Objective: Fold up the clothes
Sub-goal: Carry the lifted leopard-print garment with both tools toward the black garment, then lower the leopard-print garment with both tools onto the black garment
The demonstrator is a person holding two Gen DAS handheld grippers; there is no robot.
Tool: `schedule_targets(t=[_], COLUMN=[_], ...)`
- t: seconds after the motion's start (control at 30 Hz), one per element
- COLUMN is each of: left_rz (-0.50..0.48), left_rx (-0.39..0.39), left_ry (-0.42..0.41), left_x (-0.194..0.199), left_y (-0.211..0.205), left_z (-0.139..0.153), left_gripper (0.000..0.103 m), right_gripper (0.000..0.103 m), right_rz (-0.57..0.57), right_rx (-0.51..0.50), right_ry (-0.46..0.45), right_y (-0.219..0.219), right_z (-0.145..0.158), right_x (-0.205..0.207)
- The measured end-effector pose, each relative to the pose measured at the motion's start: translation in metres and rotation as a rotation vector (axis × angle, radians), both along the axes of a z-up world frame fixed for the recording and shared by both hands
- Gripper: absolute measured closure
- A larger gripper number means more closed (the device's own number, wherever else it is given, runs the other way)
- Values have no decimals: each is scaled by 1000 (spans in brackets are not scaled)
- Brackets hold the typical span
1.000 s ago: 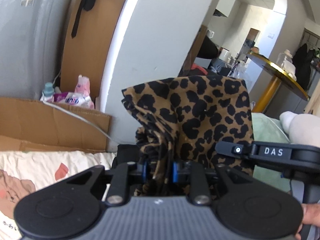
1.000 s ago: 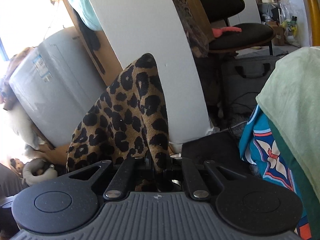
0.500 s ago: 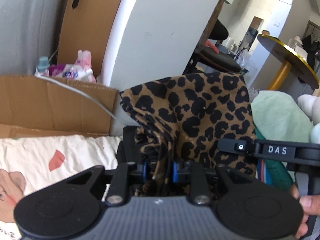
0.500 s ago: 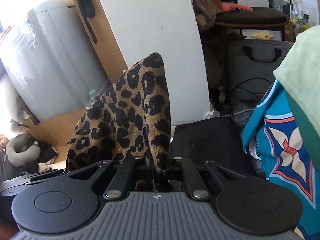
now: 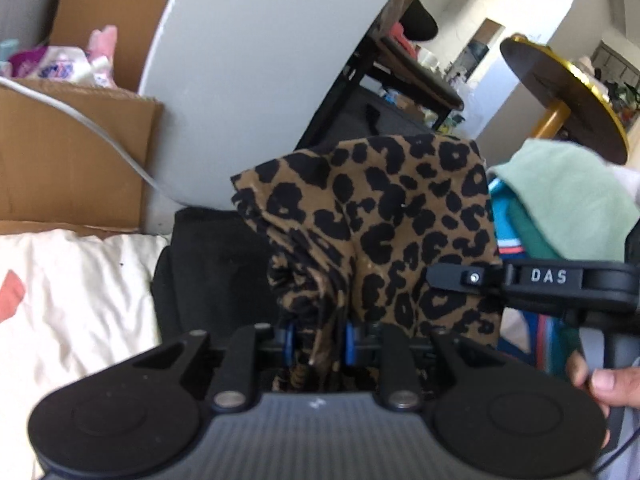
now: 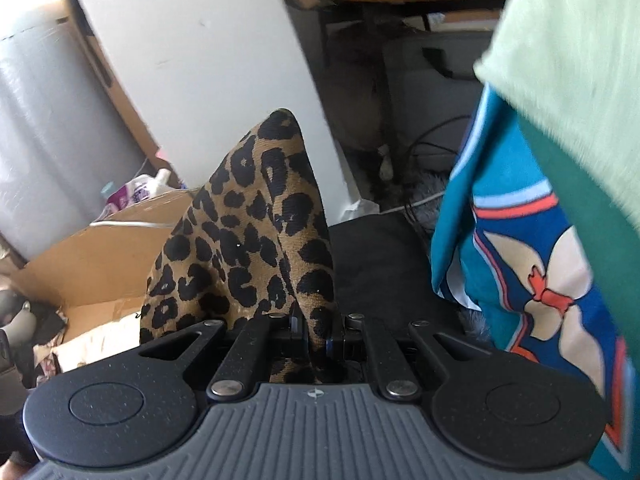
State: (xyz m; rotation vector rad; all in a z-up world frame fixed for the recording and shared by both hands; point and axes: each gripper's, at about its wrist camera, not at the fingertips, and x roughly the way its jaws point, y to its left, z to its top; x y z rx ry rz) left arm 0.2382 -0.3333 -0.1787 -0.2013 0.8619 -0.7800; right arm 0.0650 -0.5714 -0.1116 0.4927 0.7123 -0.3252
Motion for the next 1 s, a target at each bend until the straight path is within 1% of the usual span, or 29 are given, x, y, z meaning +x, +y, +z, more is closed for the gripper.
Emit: schedule_targets(t=[0.1, 0.17, 0.33, 0.43, 0.53, 0.6, 0.7, 0.73, 0.8, 0.9, 1.0], left_rz=[-38, -60, -121, -131, -119, -111, -93, -84, -71, -55, -47], left_rx=[5, -6, -26, -15, -14, -14, -29, -25, -16, -23, -20], left_ry=[2, 12, 24, 15, 27, 37, 106, 117, 128, 156, 175], left_x=[15, 26, 55, 70, 85, 94, 107, 109, 113, 124, 131], left_y=[-5, -4, 0, -2, -3, -4, -5, -5, -4, -2, -3], left_z=[-17, -25, -39, -43, -47, -52, -66, -70, -76, -87, -94], left_gripper=[79, 79, 79, 79, 80, 80, 80, 80, 80, 80, 80], right_gripper=[97, 97, 97, 97, 96, 96, 96, 96, 96, 96, 96], right_rz=[4, 3, 59, 77, 109, 117, 129, 131, 126, 91, 69], right_rx=[-3, 25, 51, 50, 24, 32, 9, 7, 10, 56, 61], right_ry=[0, -12, -51, -66, -55, -46, -23, -18, -10, -16, -11], right_y=[-10, -19, -38, -45, -47, -51, -55, -56, -58, -65, -66], right_z=[-25, -37, -55, -65, -73, -79, -86, -89, -95, -106, -115], right_x=[9, 14, 34, 49, 65, 73, 86, 90, 98, 104, 111])
